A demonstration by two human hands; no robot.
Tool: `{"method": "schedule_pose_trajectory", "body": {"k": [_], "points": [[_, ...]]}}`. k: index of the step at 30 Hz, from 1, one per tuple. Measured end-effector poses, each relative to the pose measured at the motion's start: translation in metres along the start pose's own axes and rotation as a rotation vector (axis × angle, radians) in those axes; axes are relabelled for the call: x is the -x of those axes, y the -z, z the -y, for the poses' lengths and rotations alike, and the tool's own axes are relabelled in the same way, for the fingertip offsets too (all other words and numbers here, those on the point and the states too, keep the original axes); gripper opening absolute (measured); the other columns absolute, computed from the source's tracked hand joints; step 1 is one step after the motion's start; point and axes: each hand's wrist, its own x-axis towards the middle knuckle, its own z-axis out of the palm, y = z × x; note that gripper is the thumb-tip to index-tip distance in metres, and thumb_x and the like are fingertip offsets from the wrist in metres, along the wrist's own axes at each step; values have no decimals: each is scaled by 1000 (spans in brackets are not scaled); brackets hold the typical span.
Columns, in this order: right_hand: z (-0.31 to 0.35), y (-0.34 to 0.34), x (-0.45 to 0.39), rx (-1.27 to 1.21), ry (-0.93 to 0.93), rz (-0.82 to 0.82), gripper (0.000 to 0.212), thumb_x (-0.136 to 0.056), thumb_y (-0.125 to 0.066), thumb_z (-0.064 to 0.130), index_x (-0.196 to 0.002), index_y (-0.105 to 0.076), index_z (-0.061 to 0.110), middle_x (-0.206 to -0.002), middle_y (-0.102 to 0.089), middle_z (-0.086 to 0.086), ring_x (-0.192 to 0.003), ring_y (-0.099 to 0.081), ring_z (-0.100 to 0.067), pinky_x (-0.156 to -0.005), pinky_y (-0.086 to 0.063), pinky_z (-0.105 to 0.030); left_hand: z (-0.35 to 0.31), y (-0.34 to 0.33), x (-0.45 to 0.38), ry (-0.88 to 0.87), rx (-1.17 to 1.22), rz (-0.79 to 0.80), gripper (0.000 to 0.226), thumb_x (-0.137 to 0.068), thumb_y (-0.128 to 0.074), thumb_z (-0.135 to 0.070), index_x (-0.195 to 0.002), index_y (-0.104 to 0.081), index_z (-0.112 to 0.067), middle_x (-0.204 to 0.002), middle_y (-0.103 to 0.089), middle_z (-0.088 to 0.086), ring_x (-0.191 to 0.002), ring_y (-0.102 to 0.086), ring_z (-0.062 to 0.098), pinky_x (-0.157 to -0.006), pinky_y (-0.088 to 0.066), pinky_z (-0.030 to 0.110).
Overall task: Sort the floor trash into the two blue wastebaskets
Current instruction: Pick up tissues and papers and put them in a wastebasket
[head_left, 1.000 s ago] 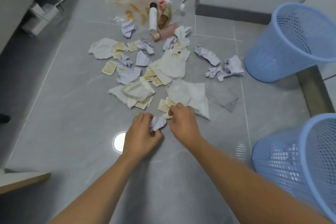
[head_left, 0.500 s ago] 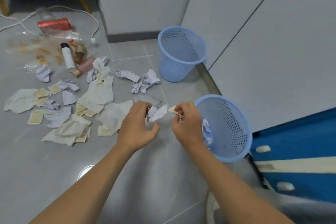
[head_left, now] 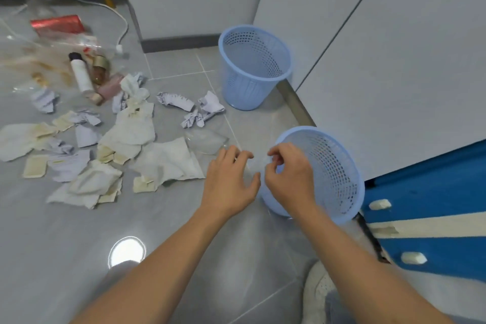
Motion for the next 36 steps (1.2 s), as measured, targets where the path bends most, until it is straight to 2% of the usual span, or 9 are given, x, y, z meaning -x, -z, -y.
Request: {"method": "schedule_pose_trajectory", "body": {"k": [5, 8, 11, 14, 21, 23, 27, 29, 36], "points": [[68, -115, 28, -121, 50, 299, 20, -78, -55, 15, -91, -66, 24, -80, -66, 6, -73, -62, -17, -69, -50, -37, 105, 23, 60, 341, -53, -24, 16, -88, -56, -40, -97, -59, -26, -93, -56, -13, -94, -54, 14, -67, -47, 32], [84, -178, 61, -127, 80, 575, 28, -79, -53, 22, -102, -68, 24, -98, -70, 5, -93, -66, -18, -82, -55, -40, 161, 26, 99, 532, -87, -17, 24, -85, -49, -43, -90, -62, -24, -90, -60, -10, -93, -56, 17, -68, -49, 35], [86, -222, 82, -88, 165, 743, 44, -80, -53, 26, -122, -66, 20, -120, -68, -1, -116, -60, -23, -100, -49, -41, 201, 22, 128, 632, -134, -22, 34, -86, -50, -46, -104, -65, -23, -104, -60, -5, -102, -54, 21, -74, -52, 39], [84, -247, 82, -76, 225, 721, 49, -80, -57, 13, -128, -62, 18, -126, -62, -2, -121, -53, -25, -103, -46, -39, 222, 15, 137, 689, -129, -97, 40, -88, -59, -46, -121, -58, -23, -118, -55, -2, -110, -52, 23, -81, -52, 40], [91, -270, 36, -12, 348, 493, 63, -68, -57, 4, -129, -53, 19, -126, -49, -2, -108, -48, -27, -88, -46, -36, 236, -5, 101, 604, -171, -161, 68, -84, -61, -52, -144, -46, -23, -135, -48, -1, -124, -45, 23, -91, -48, 43], [91, -276, 24, 34, 379, 495, 64, -70, -58, 3, -132, -54, 19, -128, -48, -2, -107, -45, -27, -89, -45, -36, 235, -10, 90, 592, -205, -152, 63, -85, -57, -56, -139, -51, -24, -135, -49, -3, -121, -47, 24, -89, -45, 43], [82, -284, 12, 105, 431, 685, 64, -77, -58, 7, -139, -54, 21, -144, -45, 0, -123, -38, -28, -99, -43, -34, 237, -22, 76, 577, -275, -131, 46, -82, -61, -52, -119, -64, -26, -133, -51, -1, -119, -48, 27, -87, -45, 43], [78, -283, 10, 150, 470, 681, 59, -77, -61, 9, -135, -59, 22, -147, -41, -3, -126, -36, -28, -94, -44, -33, 238, -26, 78, 574, -296, -147, 34, -86, -65, -50, -110, -65, -25, -131, -50, 1, -118, -48, 28, -86, -45, 44], [74, -295, 12, 233, 565, 535, 31, -79, -67, 9, -108, -67, 21, -109, -47, -4, -100, -45, -27, -68, -50, -41, 244, -18, 94, 486, -252, -172, 14, -87, -64, -26, -93, -58, -15, -111, -50, 2, -96, -49, 25, -76, -47, 38]]}}
